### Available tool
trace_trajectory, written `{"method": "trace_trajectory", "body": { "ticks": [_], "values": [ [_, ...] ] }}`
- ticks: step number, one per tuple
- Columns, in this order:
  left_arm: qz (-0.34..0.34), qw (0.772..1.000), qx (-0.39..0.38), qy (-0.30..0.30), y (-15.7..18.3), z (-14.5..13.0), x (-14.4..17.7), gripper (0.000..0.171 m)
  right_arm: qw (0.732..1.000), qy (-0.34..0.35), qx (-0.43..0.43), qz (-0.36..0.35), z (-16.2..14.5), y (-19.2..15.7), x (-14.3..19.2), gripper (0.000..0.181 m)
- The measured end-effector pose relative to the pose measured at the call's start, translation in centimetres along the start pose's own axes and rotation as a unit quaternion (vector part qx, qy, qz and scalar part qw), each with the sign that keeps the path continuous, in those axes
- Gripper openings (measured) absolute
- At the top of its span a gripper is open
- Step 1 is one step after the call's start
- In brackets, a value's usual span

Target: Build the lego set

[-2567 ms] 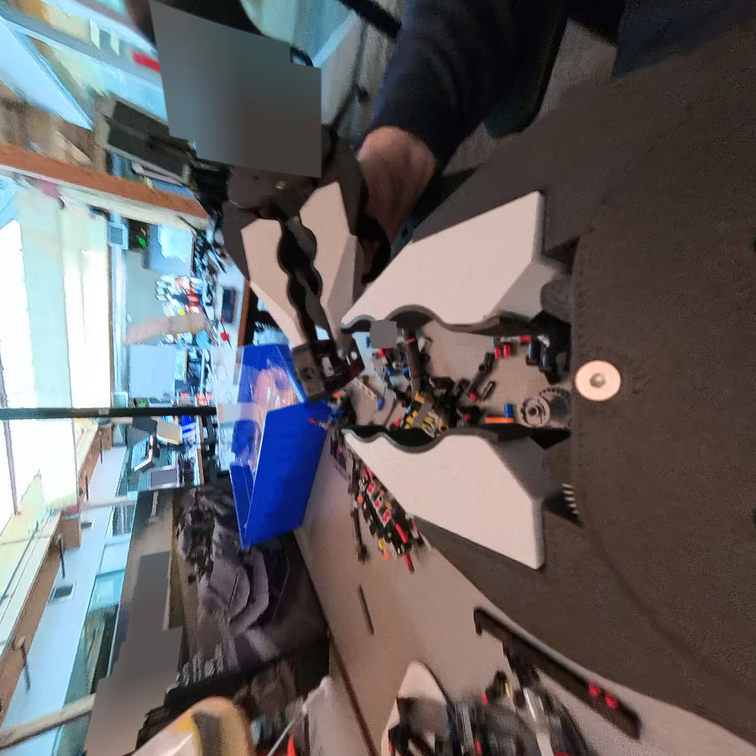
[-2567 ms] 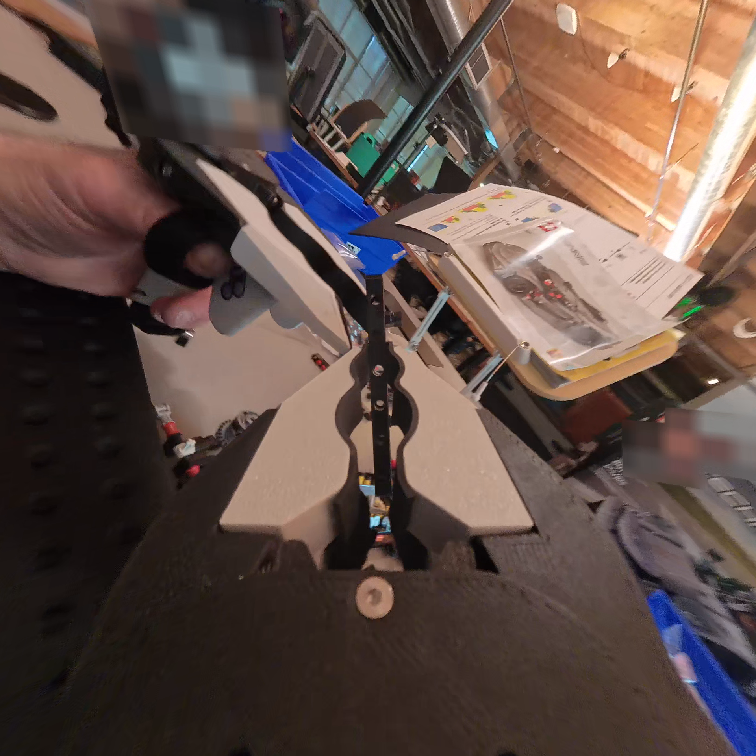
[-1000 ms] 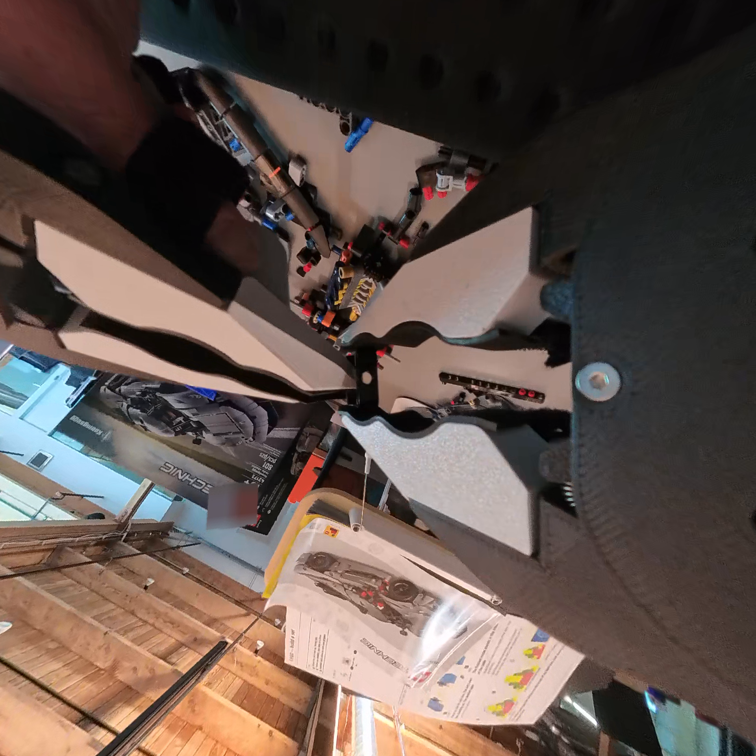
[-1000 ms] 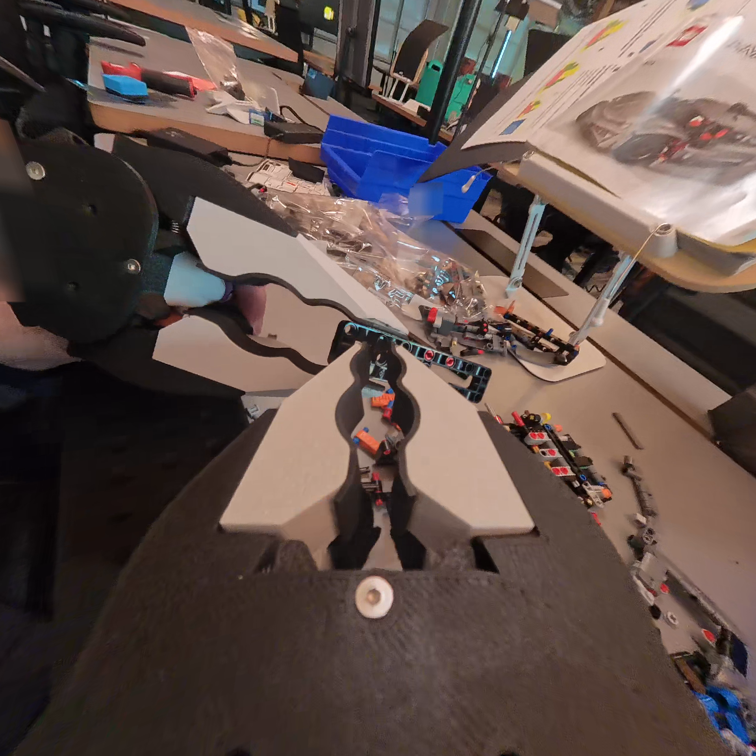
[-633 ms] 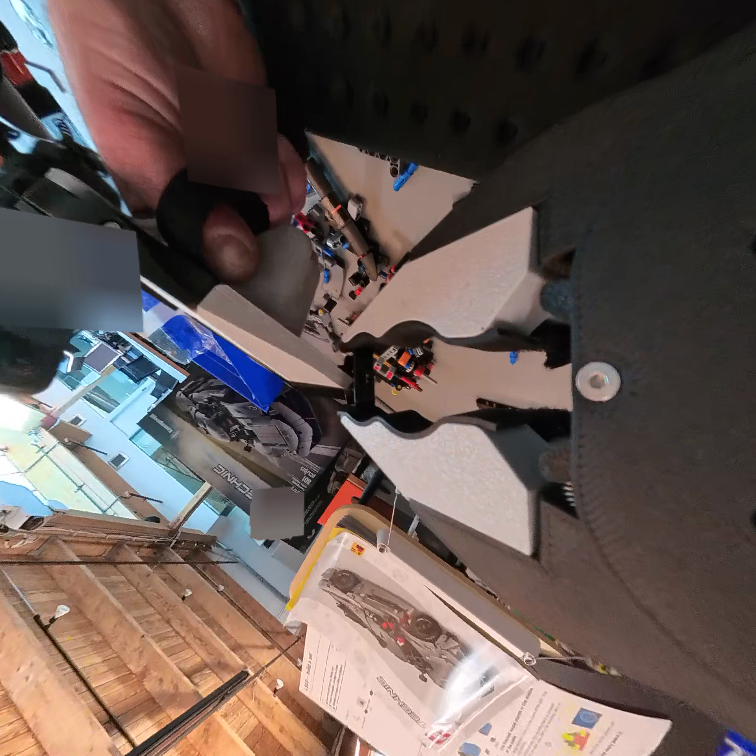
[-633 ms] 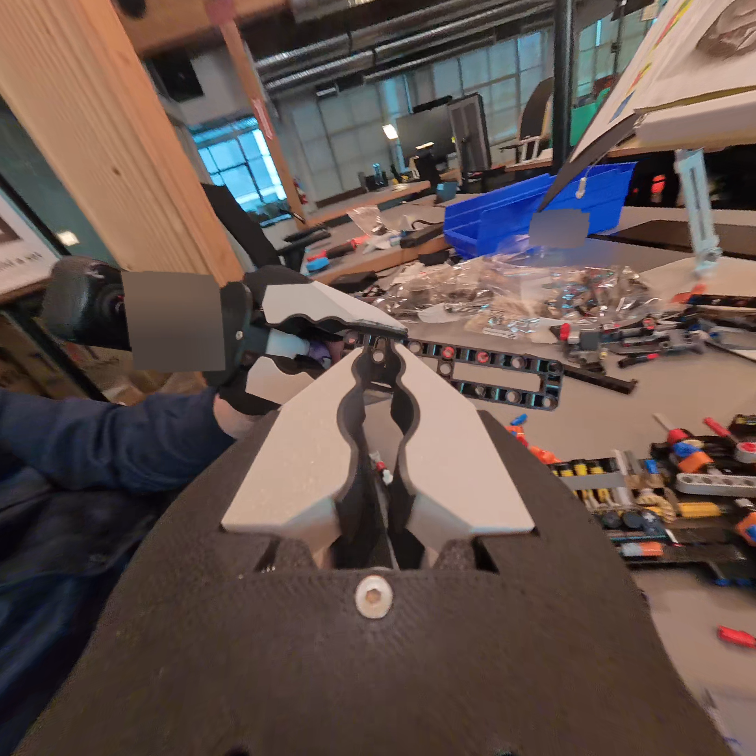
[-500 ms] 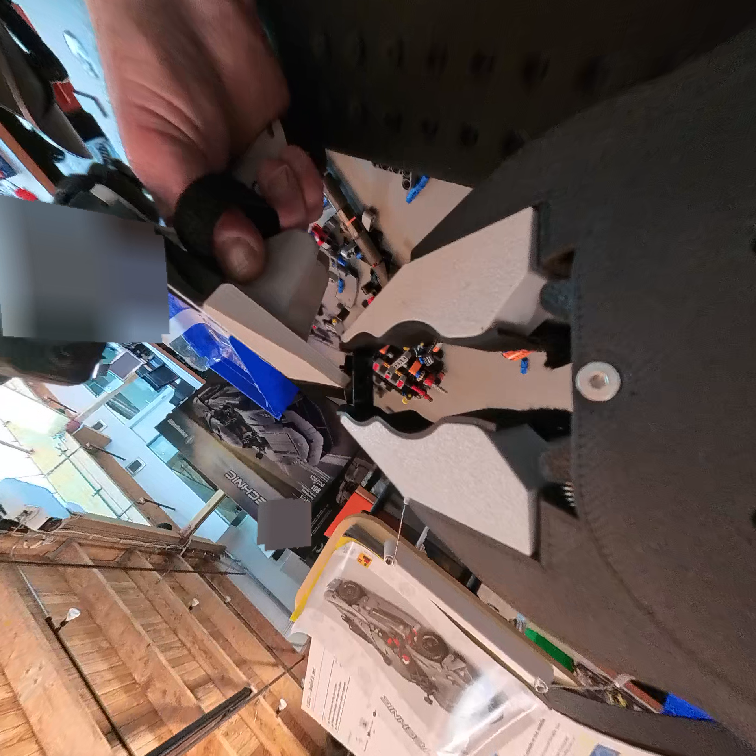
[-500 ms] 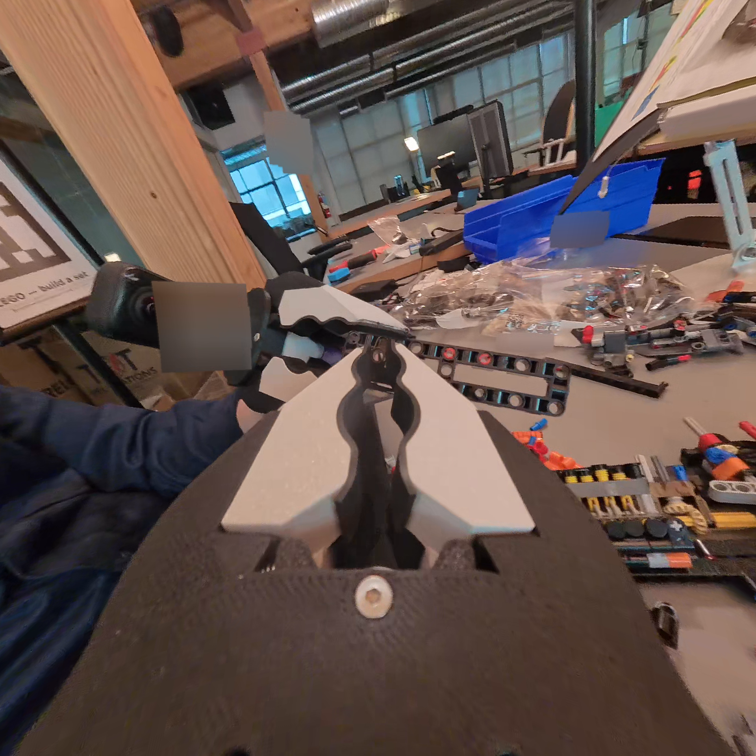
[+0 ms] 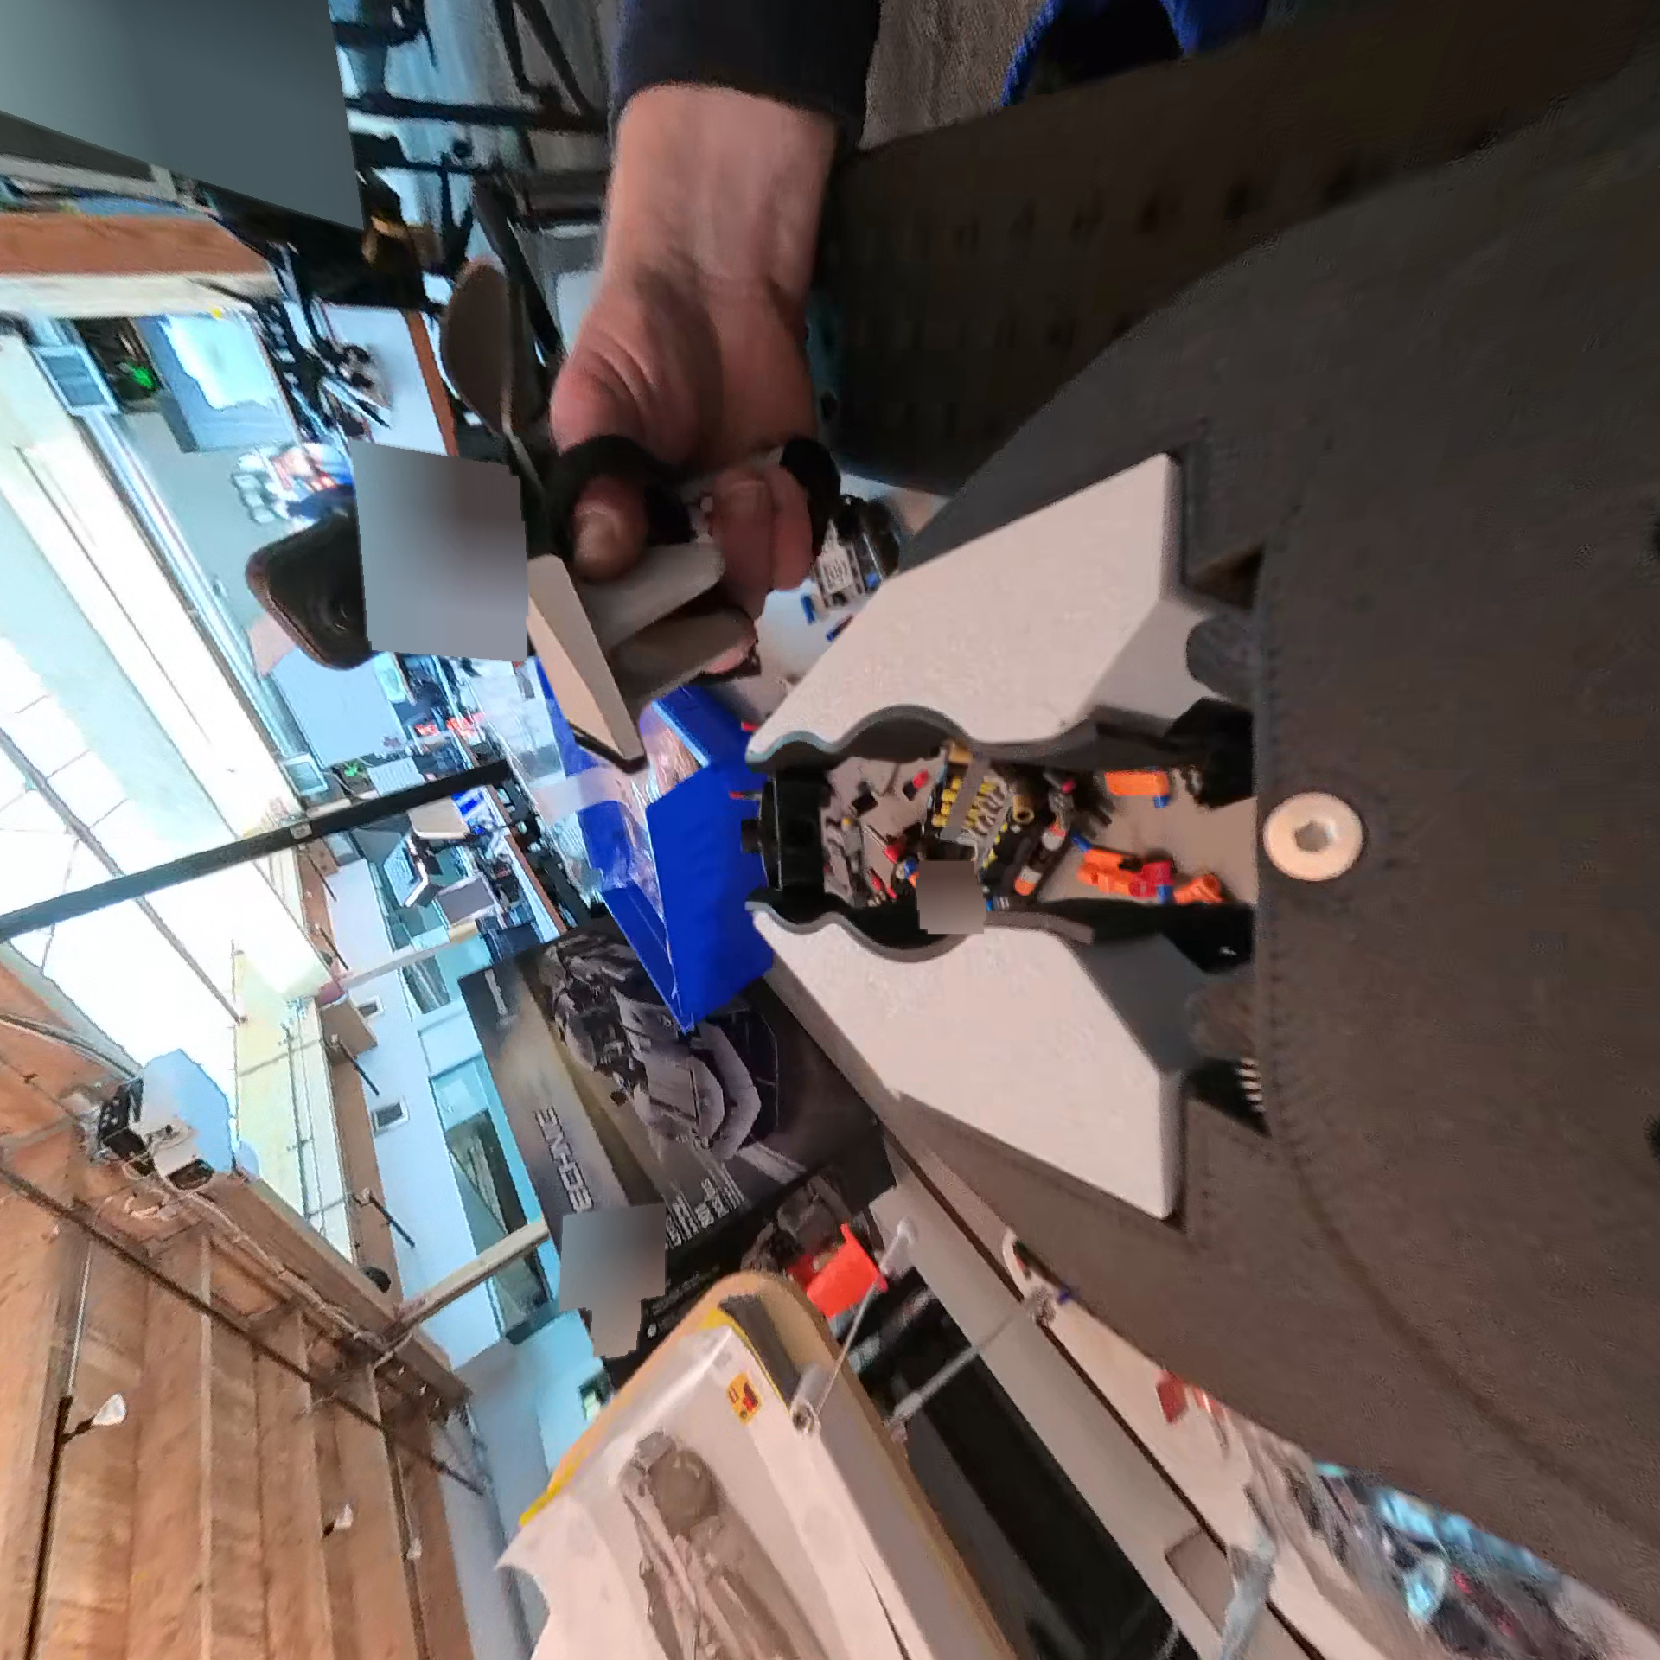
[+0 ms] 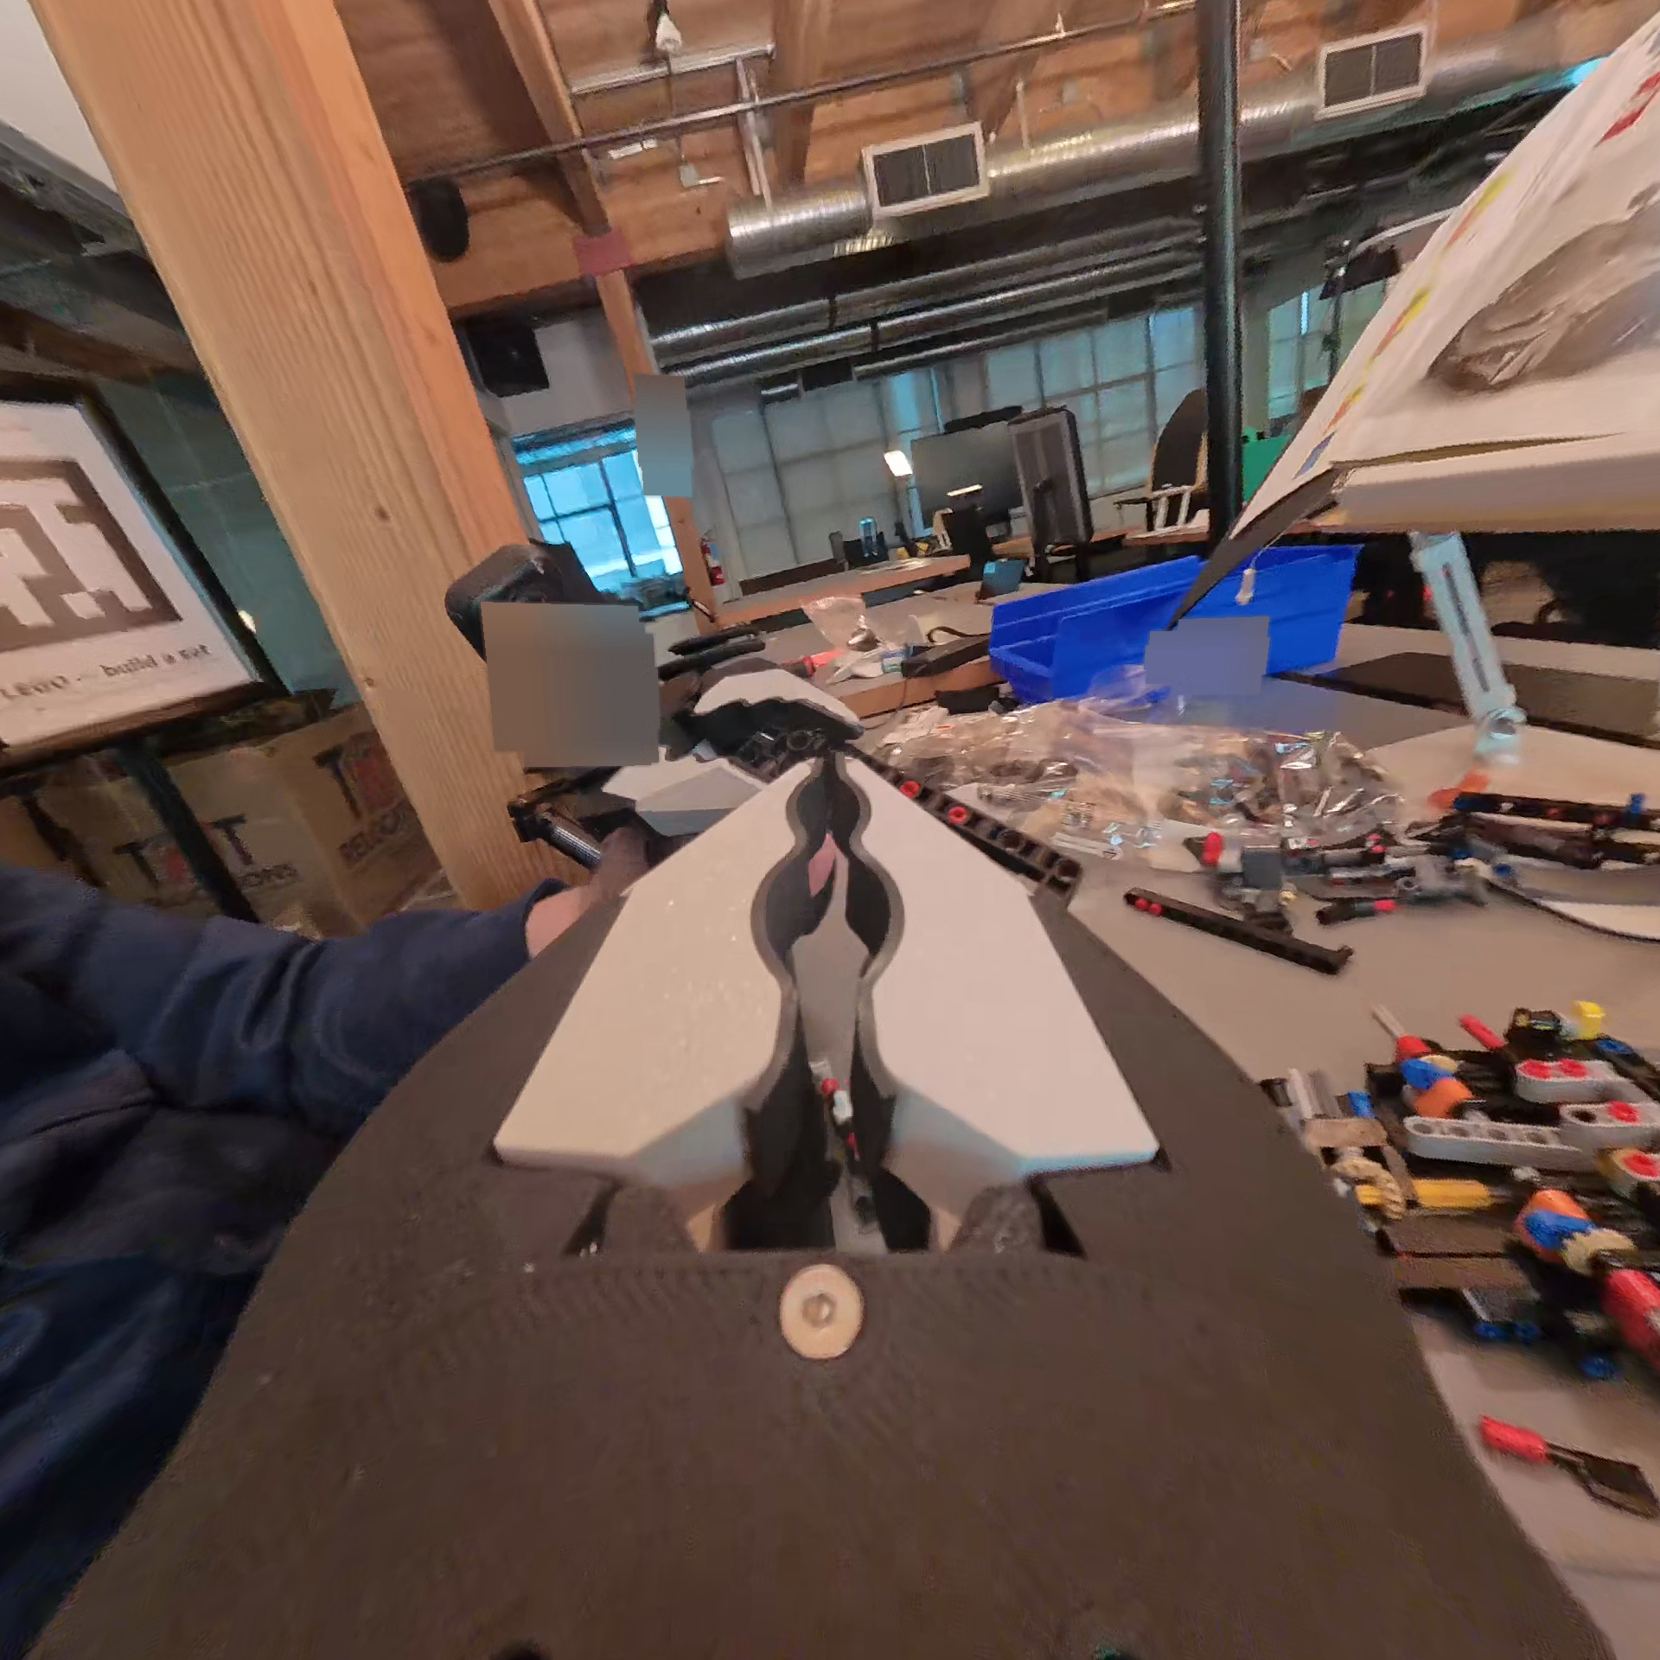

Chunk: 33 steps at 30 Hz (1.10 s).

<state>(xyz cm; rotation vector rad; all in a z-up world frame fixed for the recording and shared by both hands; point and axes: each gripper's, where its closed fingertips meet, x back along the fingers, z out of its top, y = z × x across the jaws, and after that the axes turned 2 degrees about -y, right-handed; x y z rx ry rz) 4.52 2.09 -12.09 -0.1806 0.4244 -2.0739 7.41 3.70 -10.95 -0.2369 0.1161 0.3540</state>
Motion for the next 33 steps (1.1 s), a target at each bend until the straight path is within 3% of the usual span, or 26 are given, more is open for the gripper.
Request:
{"method": "trace_trajectory", "body": {
  "ticks": [7,11,19,25,29,33],
  "values": [
    [-0.036,0.998,0.05,0.031,0.2,0.7,0.3,0.024,0.99,-0.065,0.11,-0.054,-1.6,0.3,-0.9,0.029],
    [-0.063,0.989,0.112,0.07,-0.3,1.5,1.1,0.024,0.96,-0.137,0.216,-0.112,-3.3,1.2,-1.1,0.037],
    [-0.115,0.968,0.195,0.107,-0.4,2.2,1.7,0.025,0.905,-0.178,0.345,-0.174,-3.5,1.0,-1.5,0.008],
    [-0.126,0.963,0.208,0.116,-0.5,2.2,1.7,0.033,0.938,-0.155,0.282,-0.129,-3.4,0.3,-1.5,0.006],
    [-0.137,0.965,0.201,0.093,0.3,1.7,1.2,0.03,0.972,-0.148,0.174,-0.061,-4.0,-0.2,-1.6,0.006],
    [-0.141,0.966,0.198,0.084,0.6,1.5,1.0,0.02,0.987,-0.136,0.086,-0.004,-4.0,-0.9,-1.6,0.006]
  ]
}}
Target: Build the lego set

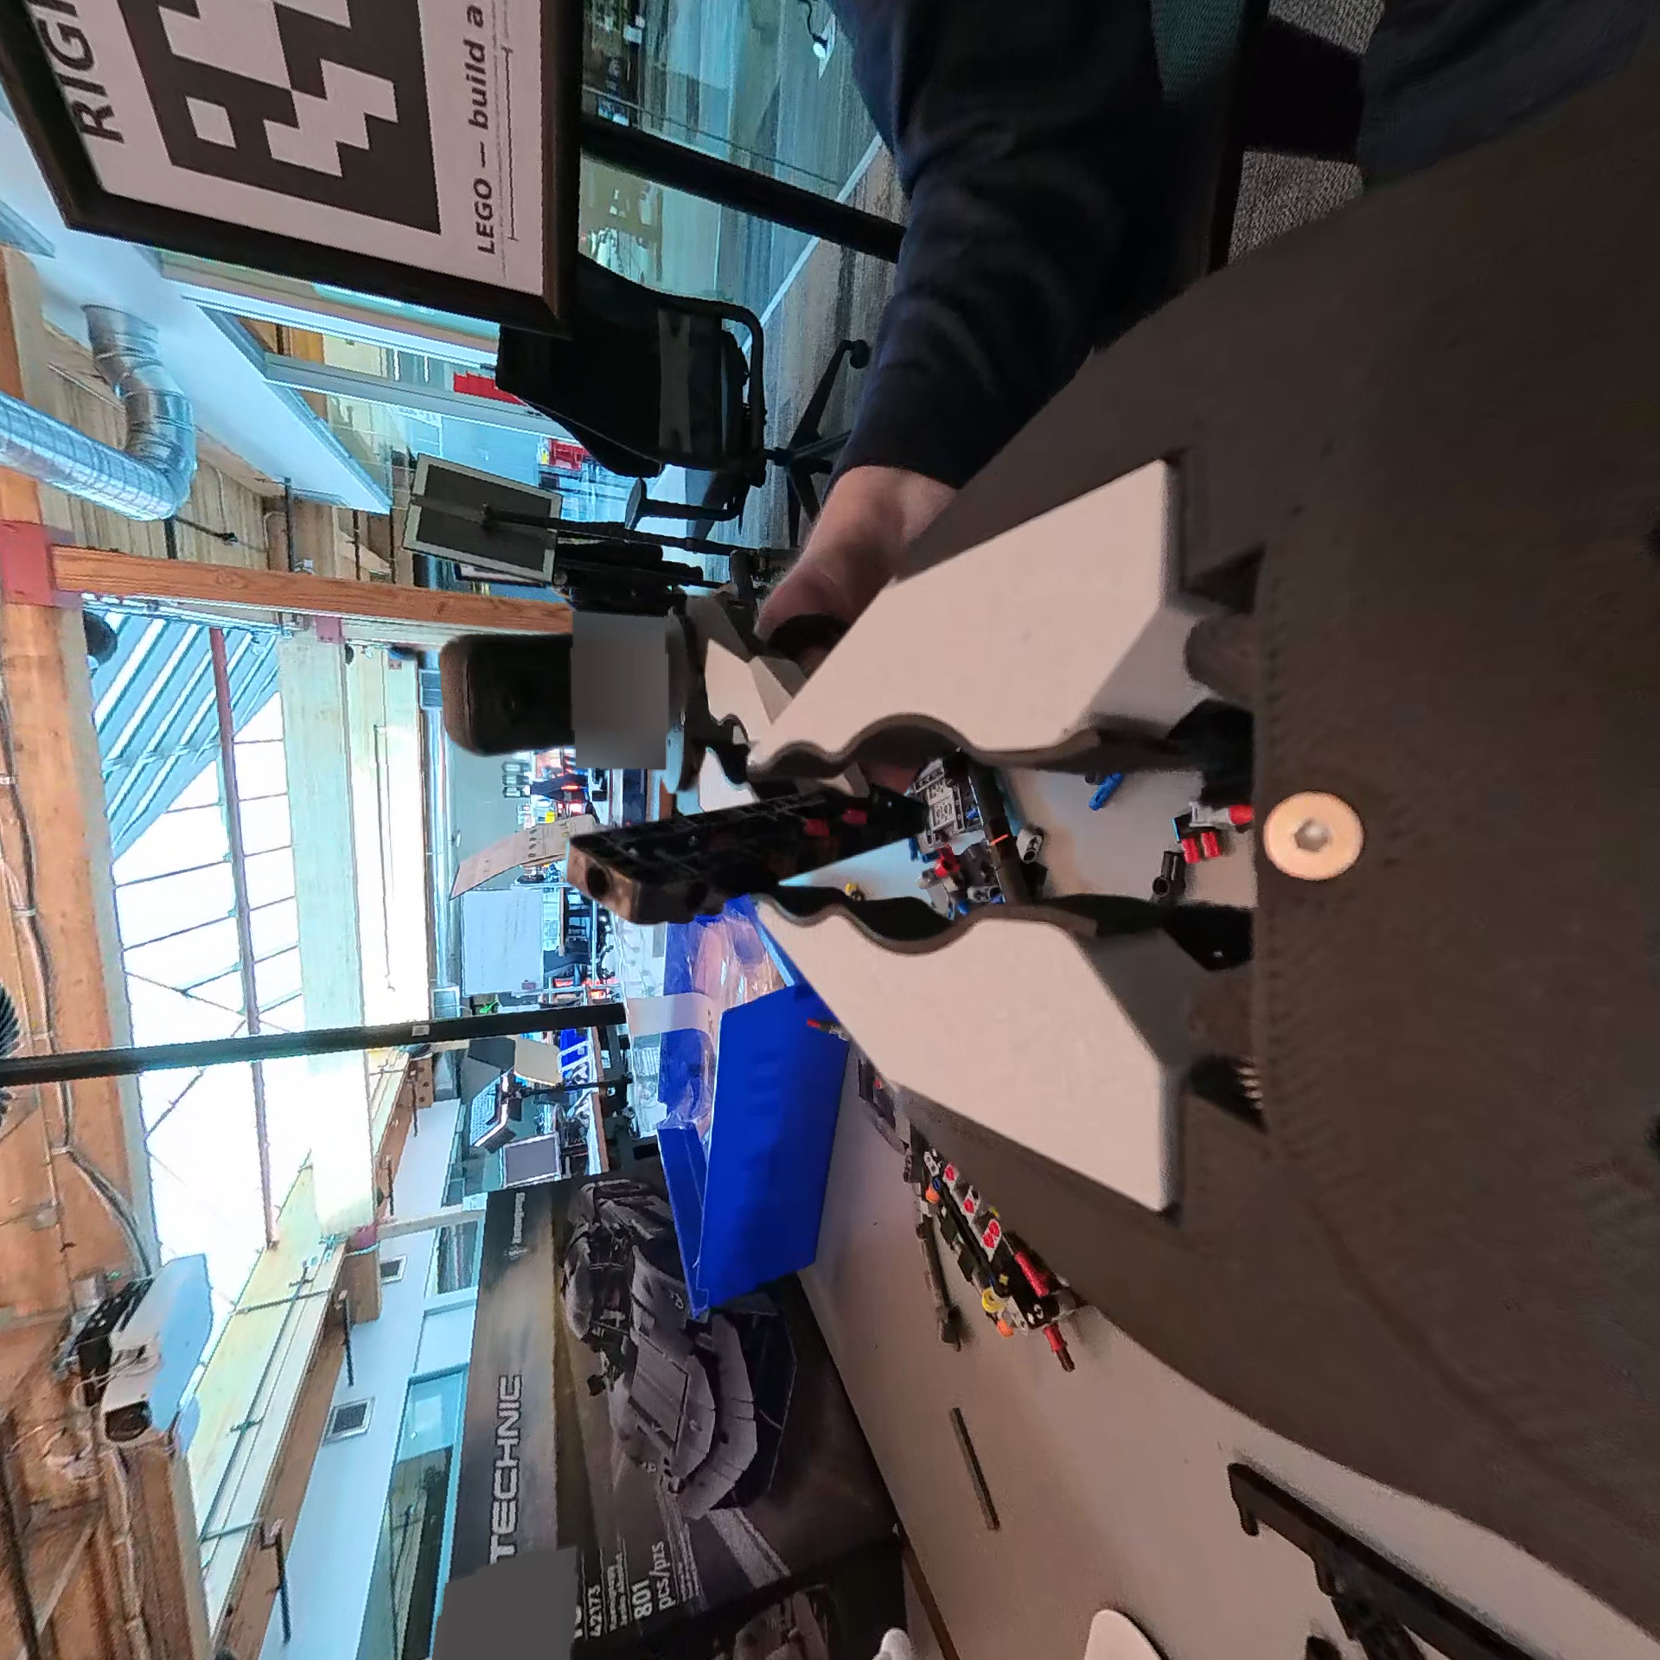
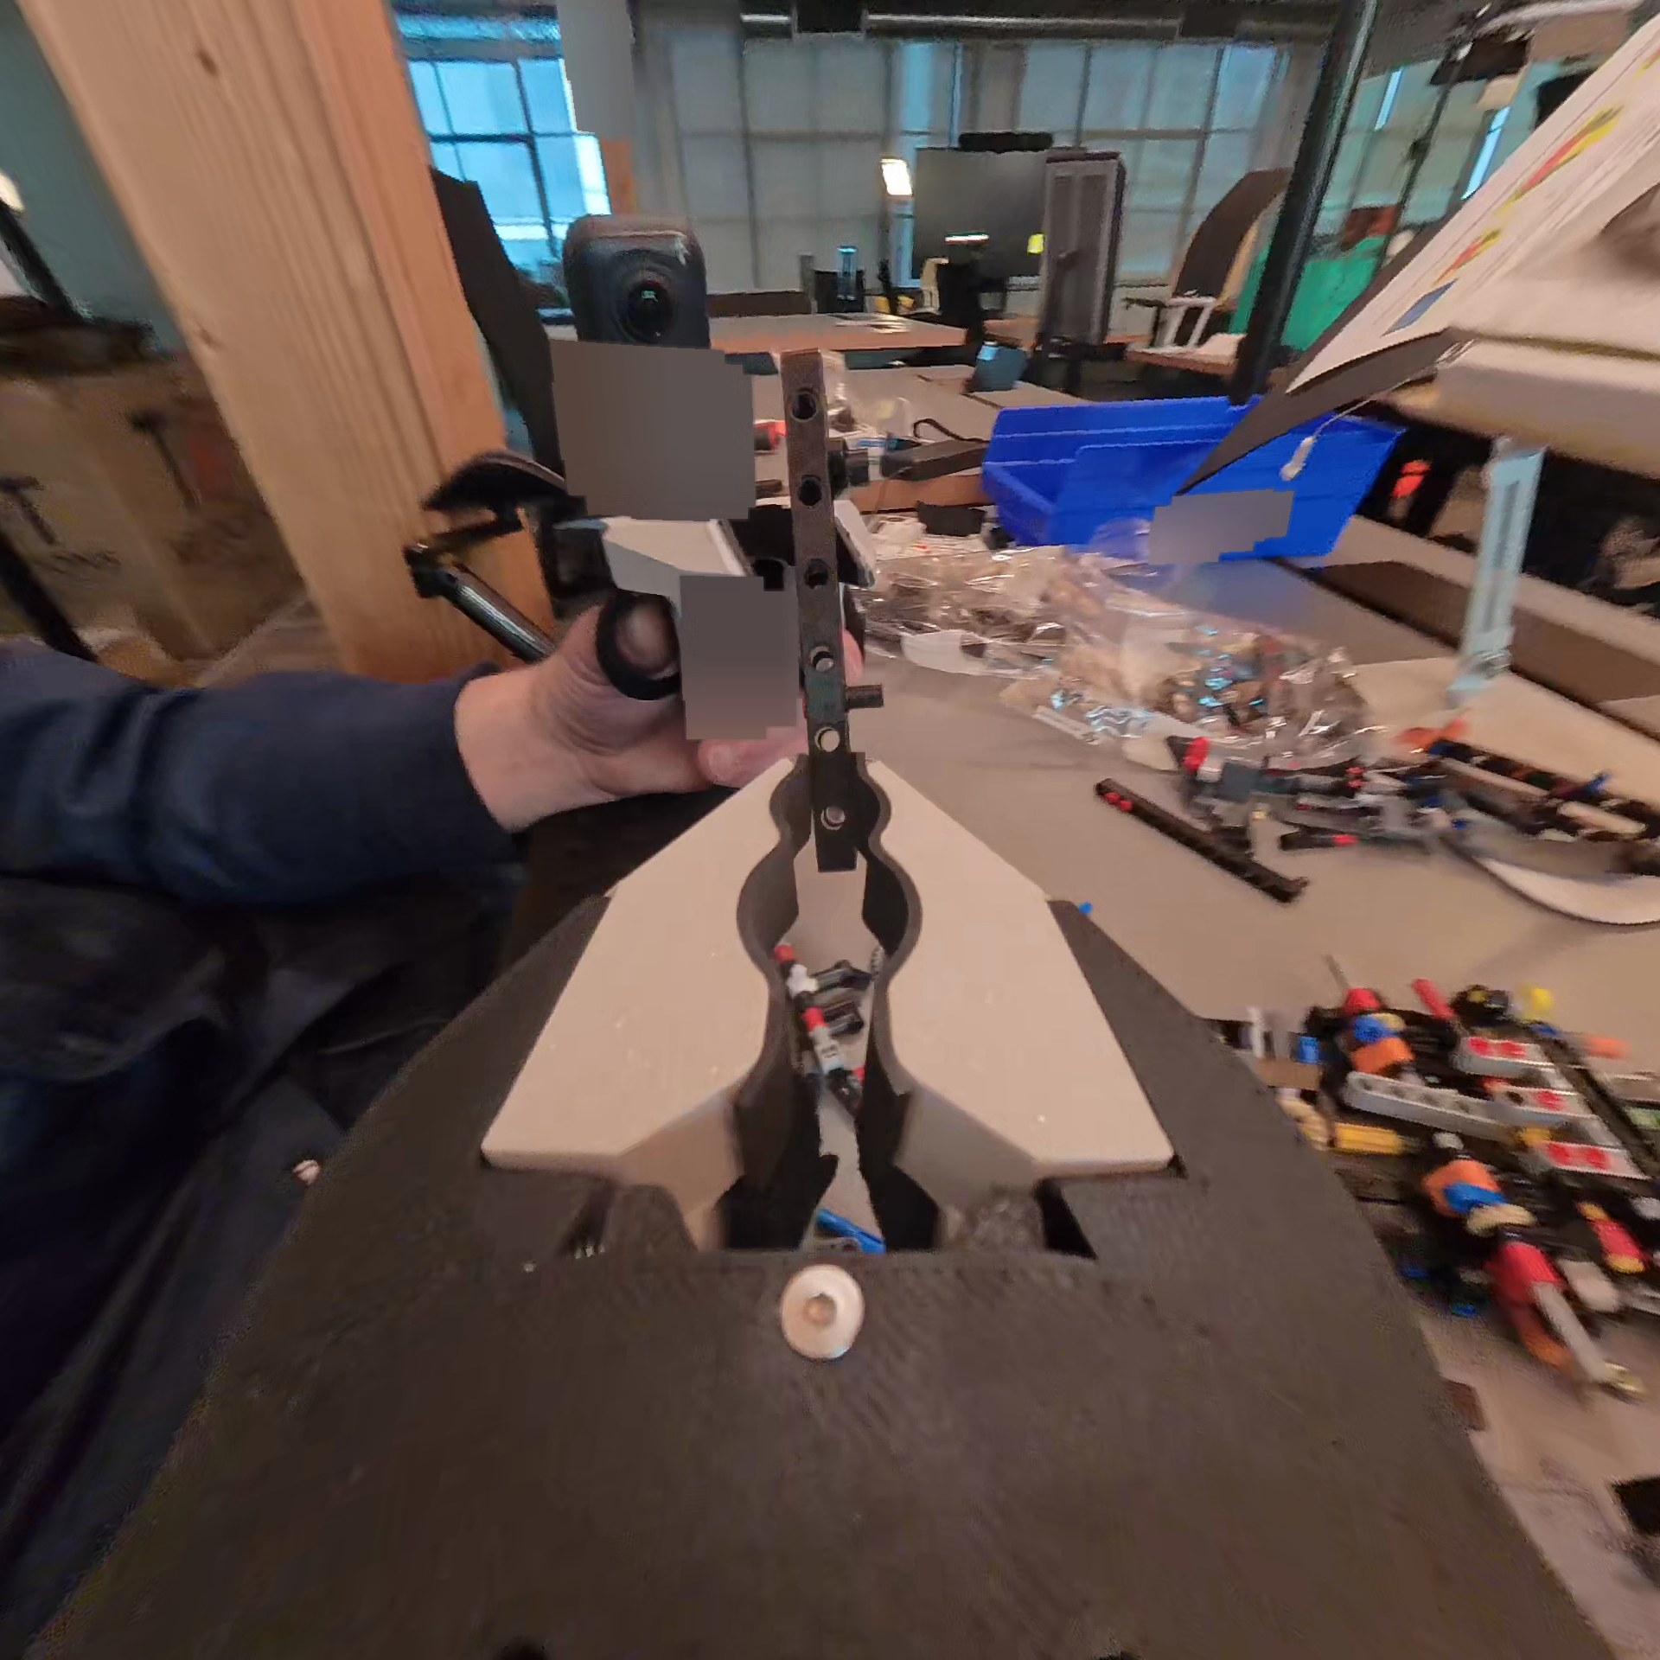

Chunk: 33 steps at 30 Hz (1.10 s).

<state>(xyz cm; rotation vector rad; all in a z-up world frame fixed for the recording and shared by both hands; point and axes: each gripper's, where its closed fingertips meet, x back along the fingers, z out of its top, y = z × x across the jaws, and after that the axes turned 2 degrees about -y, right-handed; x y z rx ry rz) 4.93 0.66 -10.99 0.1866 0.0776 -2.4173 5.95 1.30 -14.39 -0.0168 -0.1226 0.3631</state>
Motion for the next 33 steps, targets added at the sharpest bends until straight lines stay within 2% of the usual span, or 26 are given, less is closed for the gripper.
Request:
{"method": "trace_trajectory", "body": {
  "ticks": [4,11,16,20,24,29,33],
  "values": [
    [0.002,1.0,-0.001,-0.01,0.0,-0.3,-0.1,0.01,0.997,0.001,-0.052,0.049,-0.2,-0.7,-0.3,0.006],
    [0.0,1.0,0.006,-0.017,0.0,-0.6,-0.1,0.009,0.991,0.001,-0.103,0.084,-0.4,-1.0,-0.3,0.006],
    [0.028,0.999,-0.008,-0.04,-0.6,-1.2,-0.2,0.006,0.998,-0.008,-0.059,0.008,-0.7,0.7,-0.2,0.011],
    [0.041,0.998,-0.006,-0.055,-1.0,-1.6,-0.3,0.006,0.999,-0.01,-0.034,-0.018,-0.5,1.1,-0.1,0.014],
    [0.059,0.995,-0.022,-0.072,-1.2,-2.1,-0.4,0.006,0.996,0.003,0.031,-0.084,0.5,2.0,0.5,0.02],
    [0.077,0.984,-0.078,-0.137,-1.0,-4.0,-1.5,0.006,0.989,0.012,0.094,-0.117,1.6,1.5,0.5,0.019],
    [0.081,0.982,-0.08,-0.149,-0.9,-4.4,-1.9,0.005,0.984,0.006,0.122,-0.132,1.7,1.3,0.3,0.014]
  ]
}}
